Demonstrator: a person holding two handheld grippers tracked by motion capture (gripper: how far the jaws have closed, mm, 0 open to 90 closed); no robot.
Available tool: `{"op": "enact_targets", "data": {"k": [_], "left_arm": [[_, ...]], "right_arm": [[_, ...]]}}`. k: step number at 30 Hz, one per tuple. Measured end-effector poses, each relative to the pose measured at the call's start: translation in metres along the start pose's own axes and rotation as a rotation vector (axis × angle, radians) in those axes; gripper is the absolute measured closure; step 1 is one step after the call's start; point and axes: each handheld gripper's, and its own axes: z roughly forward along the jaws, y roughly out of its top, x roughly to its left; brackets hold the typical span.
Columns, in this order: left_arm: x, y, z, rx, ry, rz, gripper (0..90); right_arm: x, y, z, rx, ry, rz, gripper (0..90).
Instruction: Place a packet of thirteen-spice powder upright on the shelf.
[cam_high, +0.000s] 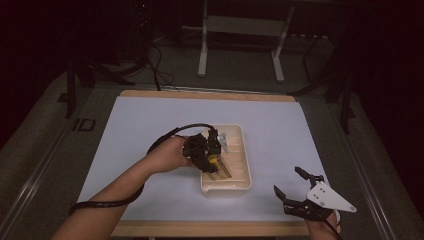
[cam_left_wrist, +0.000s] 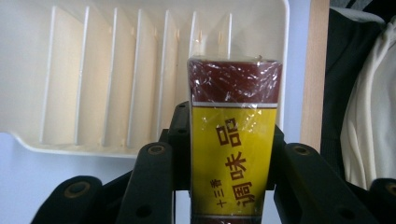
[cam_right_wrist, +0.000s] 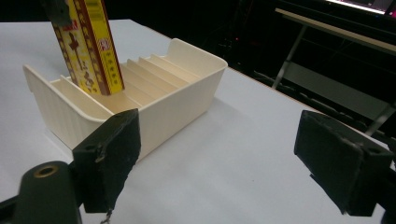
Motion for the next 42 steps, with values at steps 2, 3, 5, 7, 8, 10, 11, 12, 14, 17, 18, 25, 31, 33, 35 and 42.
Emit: {"op": "enact_targets", "data": {"k": [2, 3, 5, 7, 8, 10, 11, 12, 14, 17, 18, 25, 31, 33, 35, 42], "left_arm": [[0.001, 0.001, 0.004, 0.006, -0.006, 0.002, 68.1], [0.001, 0.001, 0.006, 0.01, -0.008, 0.003, 68.1], [0.001, 0.002, 0.01, 0.019, -0.008, 0.007, 68.1], [0.001, 0.003, 0.014, 0.03, -0.011, 0.007, 68.1], [0.001, 0.003, 0.017, 0.033, -0.01, 0.01, 68.1], [0.001, 0.004, 0.021, 0.043, -0.013, 0.007, 68.0], [0.002, 0.004, 0.023, 0.046, -0.011, 0.012, 68.0], [0.002, 0.004, 0.025, 0.052, -0.014, 0.011, 67.9], [0.002, 0.005, 0.03, 0.054, -0.014, 0.011, 67.9], [0.002, 0.006, 0.037, 0.054, -0.016, 0.014, 67.8], [0.002, 0.006, 0.039, 0.052, -0.018, 0.013, 67.7], [0.006, 0.004, 0.05, 0.02, -0.037, -0.002, 66.6], [0.006, 0.0, 0.054, -0.092, -0.047, -0.021, 65.0], [0.006, -0.002, 0.055, -0.125, -0.047, -0.026, 65.0], [0.006, -0.005, 0.056, -0.168, -0.064, -0.02, 63.8], [0.003, -0.006, 0.062, -0.255, -0.053, -0.015, 63.3]], "right_arm": [[0.0, 0.0, 0.0, -0.001, 0.0, -0.002, 14.7], [0.0, 0.0, 0.0, -0.002, -0.001, -0.001, 14.7], [0.0, 0.0, -0.001, -0.004, -0.002, -0.002, 14.7], [0.0, 0.0, -0.001, -0.002, -0.002, 0.001, 14.7], [0.0, 0.0, -0.001, -0.002, -0.002, 0.0, 14.7], [0.0, 0.0, 0.0, -0.003, -0.001, -0.001, 14.7], [0.0, 0.0, 0.0, -0.002, 0.0, -0.001, 14.7], [0.0, 0.0, 0.0, -0.003, 0.0, -0.002, 14.7], [0.0, 0.0, -0.001, -0.003, 0.0, 0.0, 14.7], [0.0, 0.0, 0.0, -0.003, 0.001, 0.0, 14.7], [0.0, 0.0, 0.0, -0.003, 0.001, -0.001, 14.7], [0.0, 0.0, 0.0, -0.002, 0.003, -0.001, 14.7], [0.0, 0.0, -0.001, -0.003, 0.002, -0.001, 14.7], [0.0, 0.0, 0.0, -0.003, 0.003, -0.001, 14.7], [0.0, 0.0, 0.0, -0.003, 0.003, 0.0, 14.7], [0.0, 0.0, 0.0, -0.002, 0.002, -0.001, 14.8]]}}
